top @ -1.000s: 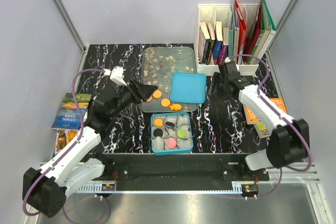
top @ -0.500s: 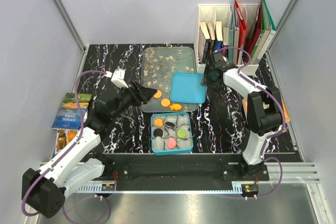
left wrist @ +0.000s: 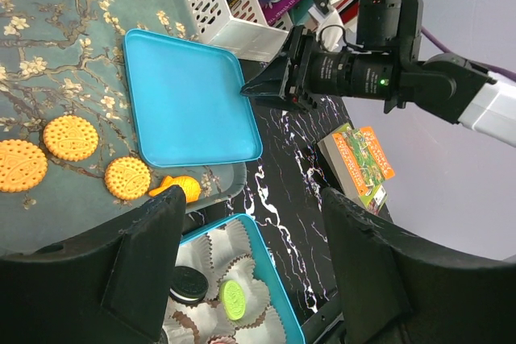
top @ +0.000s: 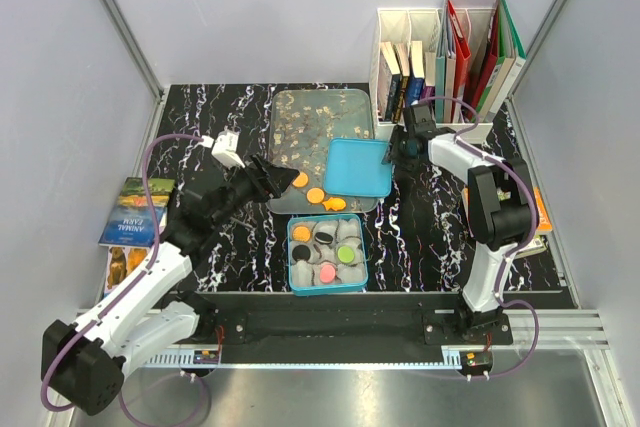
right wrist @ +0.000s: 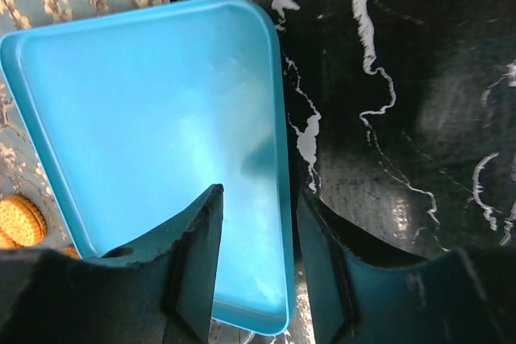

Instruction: Pack the cookies

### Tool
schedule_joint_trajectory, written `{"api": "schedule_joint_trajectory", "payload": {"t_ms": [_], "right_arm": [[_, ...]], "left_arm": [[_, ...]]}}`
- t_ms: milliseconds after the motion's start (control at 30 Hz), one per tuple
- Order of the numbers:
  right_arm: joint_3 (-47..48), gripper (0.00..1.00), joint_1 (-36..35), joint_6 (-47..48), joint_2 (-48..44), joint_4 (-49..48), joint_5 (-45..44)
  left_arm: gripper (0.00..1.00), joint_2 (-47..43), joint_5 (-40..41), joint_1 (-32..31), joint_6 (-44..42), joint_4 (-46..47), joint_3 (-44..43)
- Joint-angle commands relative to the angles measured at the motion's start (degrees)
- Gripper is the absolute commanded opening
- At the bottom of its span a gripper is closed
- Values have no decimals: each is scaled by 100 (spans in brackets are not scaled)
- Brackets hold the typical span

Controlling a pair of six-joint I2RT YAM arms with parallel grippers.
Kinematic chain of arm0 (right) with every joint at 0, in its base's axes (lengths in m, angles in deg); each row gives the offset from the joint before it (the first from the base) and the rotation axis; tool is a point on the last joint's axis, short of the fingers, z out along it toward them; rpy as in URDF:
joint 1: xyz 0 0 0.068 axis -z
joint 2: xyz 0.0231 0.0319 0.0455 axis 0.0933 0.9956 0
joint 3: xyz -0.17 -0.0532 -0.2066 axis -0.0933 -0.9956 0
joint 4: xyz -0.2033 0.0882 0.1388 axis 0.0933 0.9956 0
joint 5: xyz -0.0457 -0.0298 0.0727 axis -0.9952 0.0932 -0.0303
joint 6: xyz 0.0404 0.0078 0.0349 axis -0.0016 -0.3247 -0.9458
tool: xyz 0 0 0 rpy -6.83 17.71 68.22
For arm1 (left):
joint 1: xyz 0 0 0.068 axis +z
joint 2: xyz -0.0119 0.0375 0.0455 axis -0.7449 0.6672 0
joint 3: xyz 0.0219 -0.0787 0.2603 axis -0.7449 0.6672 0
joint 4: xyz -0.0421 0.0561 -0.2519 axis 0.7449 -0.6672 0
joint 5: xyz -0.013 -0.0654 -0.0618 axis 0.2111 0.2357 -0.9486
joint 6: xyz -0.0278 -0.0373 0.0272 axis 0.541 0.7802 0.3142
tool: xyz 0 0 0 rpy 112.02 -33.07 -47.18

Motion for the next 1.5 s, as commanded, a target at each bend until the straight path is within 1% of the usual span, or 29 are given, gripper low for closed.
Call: {"api": "schedule_joint_trajectory", "payload": {"t_ms": [0,133,233,333,367,467,500,600,700,867,900,1067,1100,1200,1233,1267,1300,1333,1367,1433,1467], "right_arm": [[-187,50,88,-161,153,-629,512],[-266,50,123,-223,303,-779,661],[-336,46,140,-258,347,-928,793],[-362,40,140,-276,356,-990,872],[-389,35,149,-285,339,-1016,881],[-459,29,158,-311,216,-1078,960],[-468,24,158,-311,189,-1078,969],[-521,18,158,-328,31,-1078,986],[-600,10,158,-373,-320,-1078,1021],[-635,1,158,-416,-628,-1069,1065],[-635,0,158,-425,-715,-1069,1065],[-670,0,158,-504,-979,-1007,1109],[-670,0,158,-539,-1145,-999,1188],[-522,0,158,-715,-1480,-631,1102],[-251,0,149,-654,-1524,-134,1040],[-83,0,149,-602,-1568,141,961],[84,0,141,-566,-1638,683,725],[390,0,149,-514,-1683,915,601],[515,0,149,-496,-1761,1109,504],[874,0,149,-478,-1806,1593,196],[1007,0,149,-487,-1841,1759,100]], "left_arm": [[72,10,18,-31,-93,164,-75],[72,28,18,-31,-111,147,-75],[73,45,54,-31,-120,129,-58],[73,54,62,-31,-120,147,-49],[73,54,62,-31,-120,138,-49],[72,54,71,-31,-111,147,-40],[73,54,89,-31,-111,147,-49],[72,45,80,-31,-102,156,-40],[73,19,80,-31,-93,164,-31],[72,10,54,-31,-58,191,-14],[73,10,54,-31,-49,199,4],[72,-16,62,-31,-32,208,39],[73,-8,80,-31,-40,191,39],[70,133,202,-31,-189,16,-136],[69,194,281,-49,-260,-229,-241],[69,308,569,-136,-478,-362,-460],[69,361,772,-215,-628,-485,-584],[69,405,1053,-311,-795,-764,-707],[67,475,1682,-547,-1179,-854,-917],[66,546,2432,-856,-1699,-916,-1067],[66,642,3166,-1162,-2302,-899,-1207]]}}
